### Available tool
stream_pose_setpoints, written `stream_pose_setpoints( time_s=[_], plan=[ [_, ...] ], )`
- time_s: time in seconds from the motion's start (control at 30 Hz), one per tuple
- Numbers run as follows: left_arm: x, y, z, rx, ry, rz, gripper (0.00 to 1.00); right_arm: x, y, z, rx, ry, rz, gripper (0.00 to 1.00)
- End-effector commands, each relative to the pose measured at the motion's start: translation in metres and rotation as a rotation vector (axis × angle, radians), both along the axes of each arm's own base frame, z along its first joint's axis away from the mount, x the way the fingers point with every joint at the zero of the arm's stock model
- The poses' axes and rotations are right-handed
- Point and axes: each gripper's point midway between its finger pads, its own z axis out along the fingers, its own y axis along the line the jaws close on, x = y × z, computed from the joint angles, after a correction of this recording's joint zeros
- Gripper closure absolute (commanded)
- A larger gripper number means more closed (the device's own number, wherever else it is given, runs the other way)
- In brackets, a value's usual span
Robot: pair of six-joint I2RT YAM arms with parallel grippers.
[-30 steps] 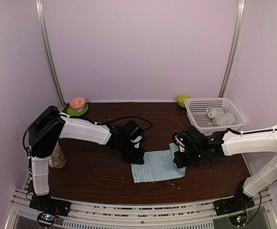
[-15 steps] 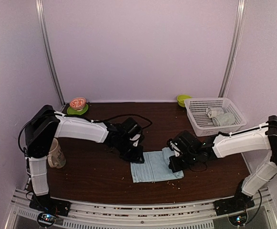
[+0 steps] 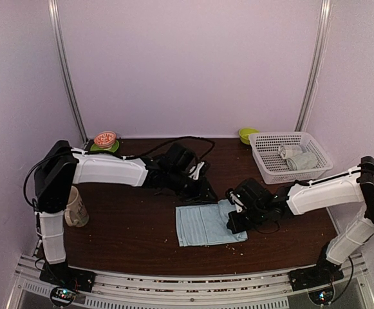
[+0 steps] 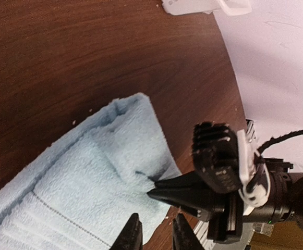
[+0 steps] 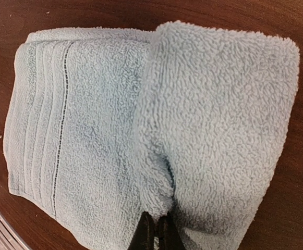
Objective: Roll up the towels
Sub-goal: Roll the towel at the center of the board.
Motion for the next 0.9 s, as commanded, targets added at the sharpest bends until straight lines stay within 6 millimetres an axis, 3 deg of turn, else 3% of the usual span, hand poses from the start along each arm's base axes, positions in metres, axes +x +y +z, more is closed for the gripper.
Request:
stream_pose_setpoints(
  time_s=[0.0, 0.3, 0.47, 0.67, 0.8, 0.87],
  plan=[
    [0.009, -0.029, 0.022, -0.137, 0.004, -0.031, 0.81, -0.005, -0.004, -0.008, -0.014, 0.021, -0.003, 1.0],
    [0.014, -0.045, -0.017, -0.103, 0.068, -0.049, 0.85, -0.004, -0.003, -0.007, -0.008, 0.012, -0.004, 1.0],
    [0.016, -0.06, -0.028, -0.14, 0.091, -0.086, 0.85, -0.005, 0.001, -0.006, 0.004, 0.014, 0.009, 1.0],
    [0.022, -0.06, -0.046, -0.101, 0.106, -0.059, 0.88, -0.007, 0.003, 0.001, 0.024, 0.015, 0.023, 0.99],
    [0.025, -0.051, -0.065, -0.048, 0.139, -0.027, 0.91, -0.008, 0.005, 0.021, 0.029, 0.008, 0.045, 0.76],
    [0.028, -0.045, -0.072, -0.037, 0.152, -0.006, 0.92, -0.008, 0.001, 0.032, 0.03, -0.005, 0.049, 0.71]
  ],
)
